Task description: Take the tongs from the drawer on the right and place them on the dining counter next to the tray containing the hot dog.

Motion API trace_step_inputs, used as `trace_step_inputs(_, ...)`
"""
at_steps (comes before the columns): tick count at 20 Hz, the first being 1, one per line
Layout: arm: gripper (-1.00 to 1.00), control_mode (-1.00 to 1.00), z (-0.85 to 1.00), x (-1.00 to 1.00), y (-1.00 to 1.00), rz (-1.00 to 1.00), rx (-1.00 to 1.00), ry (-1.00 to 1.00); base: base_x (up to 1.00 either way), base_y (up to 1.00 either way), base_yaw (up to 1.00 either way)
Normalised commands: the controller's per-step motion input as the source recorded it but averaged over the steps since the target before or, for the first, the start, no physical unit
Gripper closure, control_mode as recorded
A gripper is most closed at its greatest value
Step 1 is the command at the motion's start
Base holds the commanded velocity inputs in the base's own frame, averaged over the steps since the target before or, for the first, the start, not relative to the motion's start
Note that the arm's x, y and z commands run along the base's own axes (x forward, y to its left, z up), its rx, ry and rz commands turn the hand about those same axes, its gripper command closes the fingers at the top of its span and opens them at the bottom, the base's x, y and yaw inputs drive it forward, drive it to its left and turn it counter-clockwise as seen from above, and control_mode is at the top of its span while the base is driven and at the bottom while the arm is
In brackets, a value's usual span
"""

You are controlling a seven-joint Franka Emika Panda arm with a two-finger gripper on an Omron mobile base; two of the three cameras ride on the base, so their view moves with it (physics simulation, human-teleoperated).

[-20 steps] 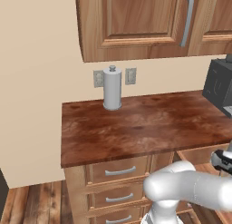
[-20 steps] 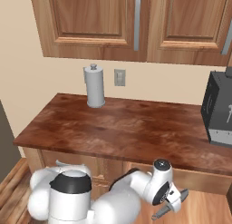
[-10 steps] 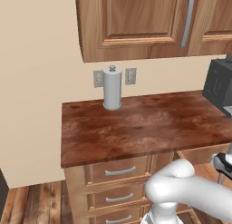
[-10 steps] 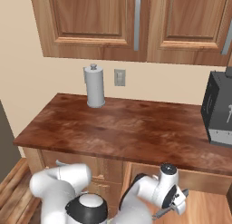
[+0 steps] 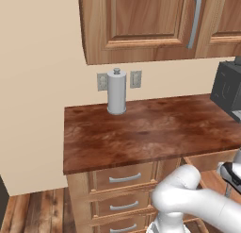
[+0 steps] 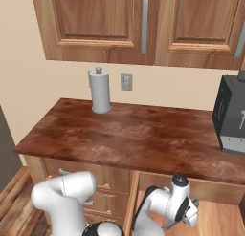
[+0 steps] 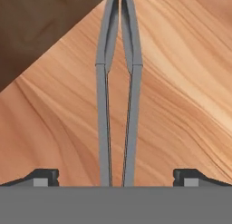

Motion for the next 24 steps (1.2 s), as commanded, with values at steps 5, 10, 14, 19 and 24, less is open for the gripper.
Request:
trace_step_inputs(5, -1.0, -1.0, -0.28, 0.1, -0.14, 0.0, 0.0, 0.0, 0.0, 0.0, 0.0)
trace_step_inputs(10, -1.0, -1.0, -0.27, 0.11, -0.09, 0.0, 0.0, 0.0, 0.0, 0.0, 0.0)
trace_step_inputs(14, -1.0, -1.0, -0.23, 0.08, -0.09, 0.0, 0.0, 0.0, 0.0, 0.0, 0.0)
trace_step_inputs(19, -1.0, -1.0, -0.22, 0.03, -0.1, 0.0, 0.0, 0.0, 0.0, 0.0, 0.0)
trace_step_inputs(24, -1.0, -1.0, -0.19, 0.0, -0.04, 0.0, 0.0, 0.0, 0.0, 0.0, 0.0)
